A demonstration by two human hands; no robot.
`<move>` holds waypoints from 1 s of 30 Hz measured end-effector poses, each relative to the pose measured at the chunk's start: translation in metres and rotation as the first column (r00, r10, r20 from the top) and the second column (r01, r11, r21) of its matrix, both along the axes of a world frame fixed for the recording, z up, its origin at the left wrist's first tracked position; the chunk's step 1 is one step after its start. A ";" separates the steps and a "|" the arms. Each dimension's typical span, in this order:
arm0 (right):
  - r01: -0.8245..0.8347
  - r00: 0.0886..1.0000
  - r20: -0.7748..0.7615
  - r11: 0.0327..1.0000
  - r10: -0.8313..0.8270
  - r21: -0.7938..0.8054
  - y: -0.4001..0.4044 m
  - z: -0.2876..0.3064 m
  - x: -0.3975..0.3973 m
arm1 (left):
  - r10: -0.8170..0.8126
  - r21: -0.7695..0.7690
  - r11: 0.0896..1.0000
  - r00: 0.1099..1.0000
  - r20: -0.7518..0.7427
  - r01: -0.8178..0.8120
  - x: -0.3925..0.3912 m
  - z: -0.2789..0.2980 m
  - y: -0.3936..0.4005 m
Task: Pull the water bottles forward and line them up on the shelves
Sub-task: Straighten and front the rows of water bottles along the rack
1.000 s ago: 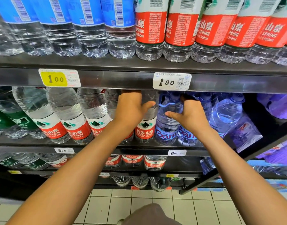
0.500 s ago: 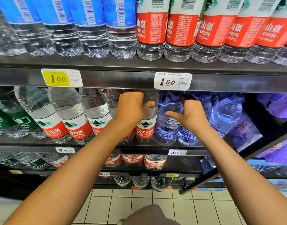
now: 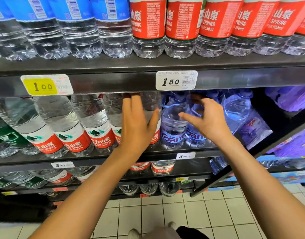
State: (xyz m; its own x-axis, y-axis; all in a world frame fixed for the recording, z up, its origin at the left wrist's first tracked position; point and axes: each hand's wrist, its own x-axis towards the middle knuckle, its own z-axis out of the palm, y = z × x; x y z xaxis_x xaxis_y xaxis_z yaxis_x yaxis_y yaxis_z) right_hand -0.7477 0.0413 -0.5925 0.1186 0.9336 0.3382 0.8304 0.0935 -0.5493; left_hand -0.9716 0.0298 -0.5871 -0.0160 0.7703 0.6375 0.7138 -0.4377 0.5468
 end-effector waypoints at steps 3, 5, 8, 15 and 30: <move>0.041 0.991 -0.135 0.992 -0.024 0.122 -0.023 -0.003 0.027 | -0.123 0.071 0.990 0.992 0.003 0.123 0.012 -0.010 -0.010; 0.101 0.980 -0.186 0.982 -0.071 0.158 -0.034 -0.004 0.049 | -0.250 0.011 0.968 0.967 -0.045 0.251 0.027 -0.014 -0.016; 0.187 0.970 -0.188 0.964 -0.151 0.188 -0.039 -0.005 0.087 | -0.364 -0.096 0.930 0.924 -0.114 0.354 0.052 -0.019 -0.017; 0.166 0.986 -0.017 0.966 -0.166 0.196 -0.025 -0.006 0.167 | -0.335 -0.256 0.919 0.936 -0.111 0.299 0.134 -0.016 0.003; 0.060 0.997 0.042 0.994 -0.064 0.091 0.013 -0.018 0.185 | -0.238 -0.349 0.925 0.944 -0.228 0.149 0.174 0.001 0.037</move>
State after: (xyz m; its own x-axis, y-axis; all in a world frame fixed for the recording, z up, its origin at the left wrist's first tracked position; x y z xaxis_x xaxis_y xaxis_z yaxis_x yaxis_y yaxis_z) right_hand -0.5623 0.0545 -0.6106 0.1582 0.8907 0.4262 0.8597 0.0881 -0.5032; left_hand -0.7976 0.0673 -0.5857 0.2867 0.9051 0.3139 0.7694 -0.4127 0.4875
